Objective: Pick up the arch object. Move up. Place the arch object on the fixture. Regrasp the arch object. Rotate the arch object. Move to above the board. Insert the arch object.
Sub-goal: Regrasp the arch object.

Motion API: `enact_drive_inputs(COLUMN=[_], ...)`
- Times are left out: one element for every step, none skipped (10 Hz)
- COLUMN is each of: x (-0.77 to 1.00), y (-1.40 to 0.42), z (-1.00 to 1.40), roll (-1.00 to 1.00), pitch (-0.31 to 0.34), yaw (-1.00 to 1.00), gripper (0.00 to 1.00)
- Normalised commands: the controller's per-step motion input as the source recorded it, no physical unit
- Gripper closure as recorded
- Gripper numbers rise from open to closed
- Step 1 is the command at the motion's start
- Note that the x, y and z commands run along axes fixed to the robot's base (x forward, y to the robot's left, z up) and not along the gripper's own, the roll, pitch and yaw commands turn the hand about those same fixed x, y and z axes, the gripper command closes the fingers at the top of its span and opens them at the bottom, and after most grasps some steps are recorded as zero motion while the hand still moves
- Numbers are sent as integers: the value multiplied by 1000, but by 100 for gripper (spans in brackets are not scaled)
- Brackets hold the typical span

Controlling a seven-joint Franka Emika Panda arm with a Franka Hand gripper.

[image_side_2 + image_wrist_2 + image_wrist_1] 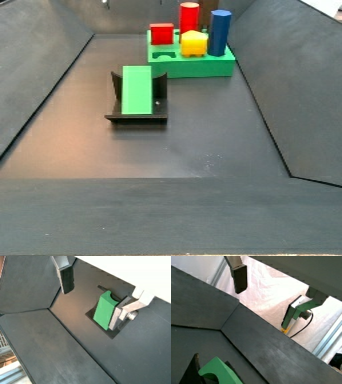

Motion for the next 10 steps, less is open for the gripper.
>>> enact_drive_inputs(x=[35, 43, 49, 55, 60, 65, 70, 74, 86, 91], y=[72, 68, 61, 61, 59, 52, 49, 45, 40, 28], z=[-1000, -1000, -1000, -1000, -1000, -1000, -1000, -1000, -1000, -888], roll=[182, 159, 108, 82, 71, 61, 62, 61, 55, 53], pitch=[-75, -96, -106, -108, -105, -93, -80, -61, -44, -16], yaw=[101, 74, 41, 18, -3, -24, -35, -44, -45, -39], gripper=[0, 0, 0, 0, 0, 0, 0, 0, 0, 0])
